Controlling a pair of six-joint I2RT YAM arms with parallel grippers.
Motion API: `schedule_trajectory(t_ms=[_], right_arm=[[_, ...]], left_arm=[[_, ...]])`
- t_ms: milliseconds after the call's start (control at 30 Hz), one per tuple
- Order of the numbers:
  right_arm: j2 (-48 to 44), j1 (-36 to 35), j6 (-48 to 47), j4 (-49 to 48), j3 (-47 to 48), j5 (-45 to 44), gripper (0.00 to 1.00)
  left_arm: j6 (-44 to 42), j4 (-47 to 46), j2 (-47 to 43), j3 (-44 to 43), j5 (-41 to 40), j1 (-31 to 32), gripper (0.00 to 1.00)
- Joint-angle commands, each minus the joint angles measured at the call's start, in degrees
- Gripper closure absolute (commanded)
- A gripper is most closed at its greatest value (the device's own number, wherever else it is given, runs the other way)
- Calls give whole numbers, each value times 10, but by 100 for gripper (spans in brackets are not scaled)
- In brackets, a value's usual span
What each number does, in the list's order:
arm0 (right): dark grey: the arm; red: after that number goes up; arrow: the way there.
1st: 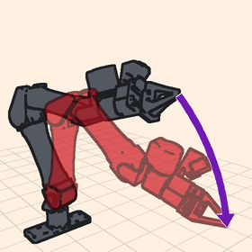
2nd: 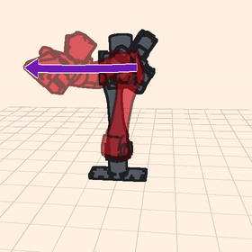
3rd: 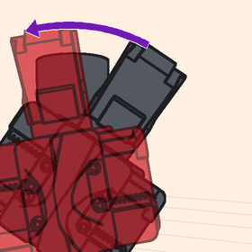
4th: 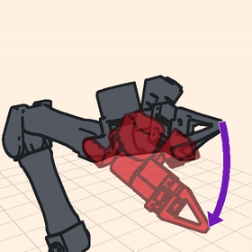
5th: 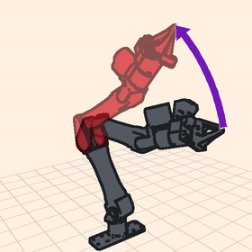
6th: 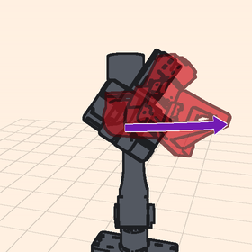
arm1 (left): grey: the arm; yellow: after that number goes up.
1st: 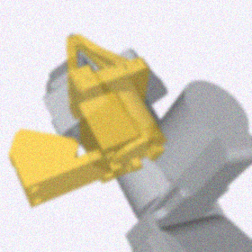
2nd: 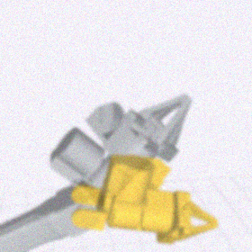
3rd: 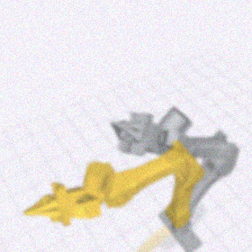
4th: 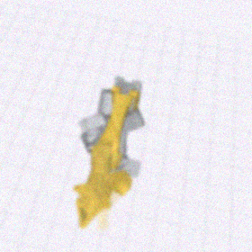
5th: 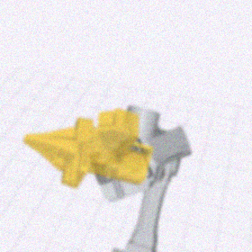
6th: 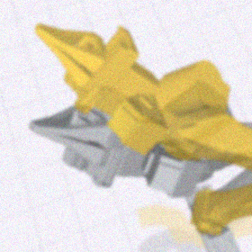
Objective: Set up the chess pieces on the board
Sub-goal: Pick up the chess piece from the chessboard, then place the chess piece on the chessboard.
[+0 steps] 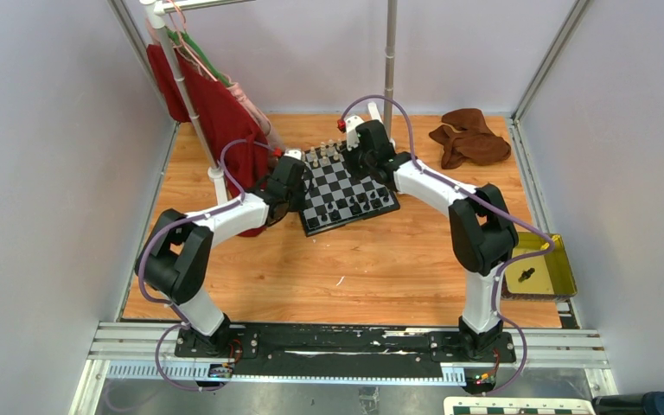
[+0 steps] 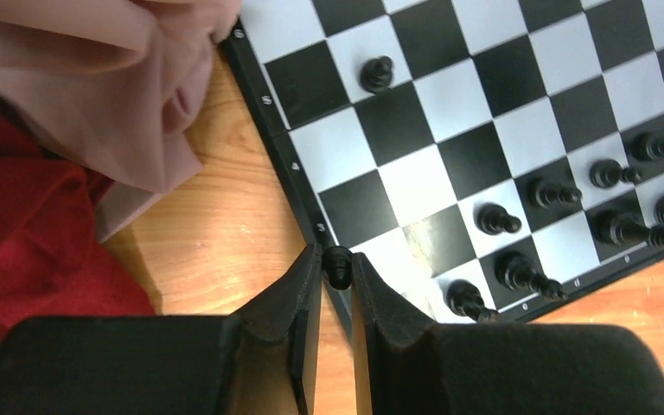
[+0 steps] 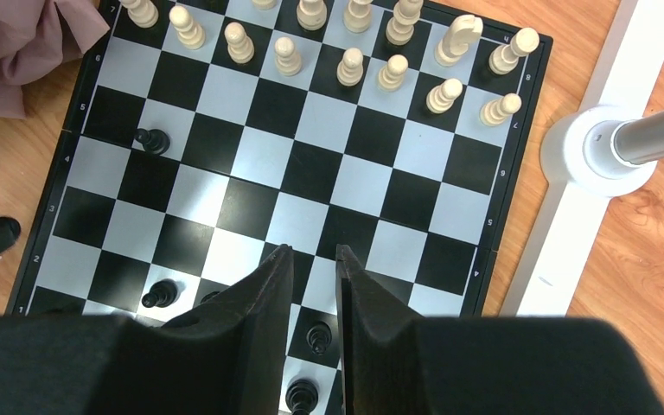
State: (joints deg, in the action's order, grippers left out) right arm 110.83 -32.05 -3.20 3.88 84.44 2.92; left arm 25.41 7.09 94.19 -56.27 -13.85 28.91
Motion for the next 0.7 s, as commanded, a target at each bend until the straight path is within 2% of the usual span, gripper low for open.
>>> schedule_trajectory(t_ms=[0, 200, 667], right_arm=[[-24, 8, 13, 1, -10, -8, 71], [-27, 8, 17, 0, -12, -8, 71], [-31, 9, 15, -5, -24, -12, 71]], left_arm=[[-38, -18, -18, 12, 19, 18, 83], [-53, -26, -13, 14, 48, 28, 83], [-50, -21, 11, 3, 47, 40, 83]])
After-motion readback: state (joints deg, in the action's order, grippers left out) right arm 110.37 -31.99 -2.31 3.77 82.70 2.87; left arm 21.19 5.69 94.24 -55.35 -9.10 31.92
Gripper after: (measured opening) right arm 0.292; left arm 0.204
